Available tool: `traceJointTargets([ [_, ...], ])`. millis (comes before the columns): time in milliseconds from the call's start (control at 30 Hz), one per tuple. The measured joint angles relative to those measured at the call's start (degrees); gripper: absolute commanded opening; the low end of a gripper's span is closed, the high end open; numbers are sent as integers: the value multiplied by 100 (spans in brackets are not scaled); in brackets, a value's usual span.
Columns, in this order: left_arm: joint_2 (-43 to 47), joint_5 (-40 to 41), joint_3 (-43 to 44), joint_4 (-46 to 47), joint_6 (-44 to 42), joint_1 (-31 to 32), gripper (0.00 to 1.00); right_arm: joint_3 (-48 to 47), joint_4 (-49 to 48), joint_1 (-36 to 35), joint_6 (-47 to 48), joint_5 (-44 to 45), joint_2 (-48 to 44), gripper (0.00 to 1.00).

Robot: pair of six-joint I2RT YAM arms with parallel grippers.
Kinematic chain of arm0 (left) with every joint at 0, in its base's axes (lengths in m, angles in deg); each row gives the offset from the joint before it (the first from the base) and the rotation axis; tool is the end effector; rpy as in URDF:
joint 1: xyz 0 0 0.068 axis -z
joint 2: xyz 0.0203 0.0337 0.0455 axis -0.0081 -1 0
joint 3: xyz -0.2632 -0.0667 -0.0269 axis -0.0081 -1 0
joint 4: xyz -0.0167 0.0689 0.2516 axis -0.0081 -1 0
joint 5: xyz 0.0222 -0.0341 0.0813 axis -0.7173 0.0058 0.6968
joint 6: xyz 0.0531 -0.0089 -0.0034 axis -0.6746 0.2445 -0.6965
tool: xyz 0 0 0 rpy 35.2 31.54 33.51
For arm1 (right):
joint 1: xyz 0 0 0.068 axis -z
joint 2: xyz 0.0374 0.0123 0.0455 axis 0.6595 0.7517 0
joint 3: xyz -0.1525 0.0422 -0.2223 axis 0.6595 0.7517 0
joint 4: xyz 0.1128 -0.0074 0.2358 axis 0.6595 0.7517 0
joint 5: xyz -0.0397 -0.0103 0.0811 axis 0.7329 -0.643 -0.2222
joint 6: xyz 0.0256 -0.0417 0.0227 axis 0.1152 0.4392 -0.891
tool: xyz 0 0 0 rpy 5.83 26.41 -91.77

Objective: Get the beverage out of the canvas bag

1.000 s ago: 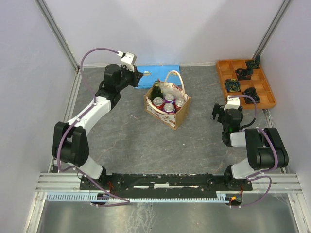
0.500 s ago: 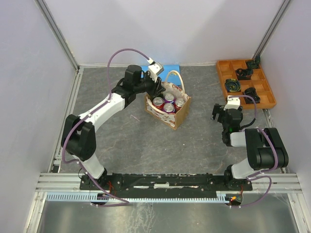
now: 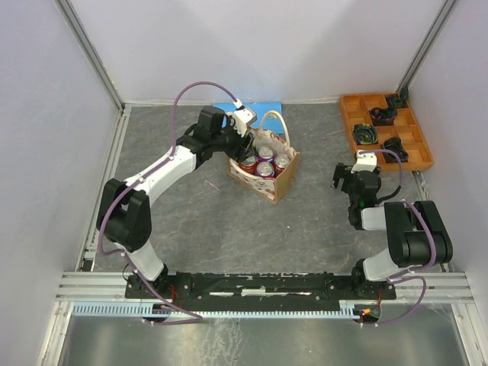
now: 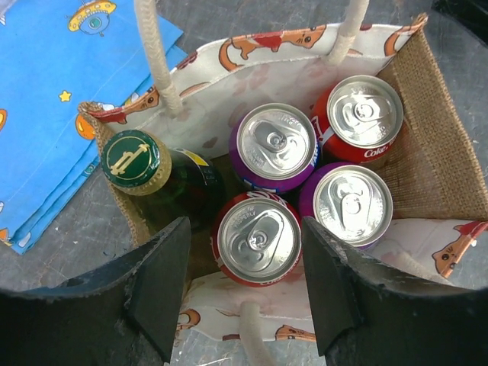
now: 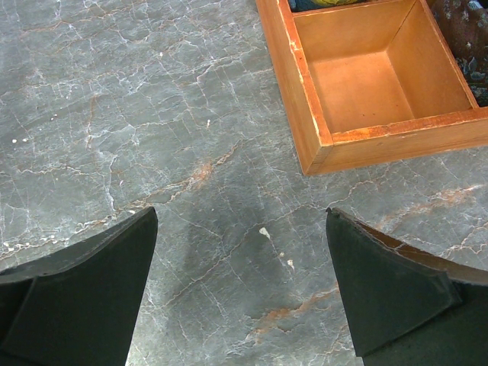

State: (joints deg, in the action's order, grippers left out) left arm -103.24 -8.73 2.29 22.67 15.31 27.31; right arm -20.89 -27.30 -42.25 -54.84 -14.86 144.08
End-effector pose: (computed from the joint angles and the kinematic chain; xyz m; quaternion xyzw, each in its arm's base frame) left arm 0.3427 -0.1960 0.2871 0.3949 0.7693 -0.2266 0.4482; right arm 0.2566 -0.0013 0.1379 0.0795 0.8076 -0.0305 0.5836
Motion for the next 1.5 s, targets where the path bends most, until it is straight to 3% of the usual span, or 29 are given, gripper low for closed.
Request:
traceJointTargets([
  [1500, -577, 911, 361, -800, -400, 354, 69, 0, 0, 0, 0, 0, 0, 99],
])
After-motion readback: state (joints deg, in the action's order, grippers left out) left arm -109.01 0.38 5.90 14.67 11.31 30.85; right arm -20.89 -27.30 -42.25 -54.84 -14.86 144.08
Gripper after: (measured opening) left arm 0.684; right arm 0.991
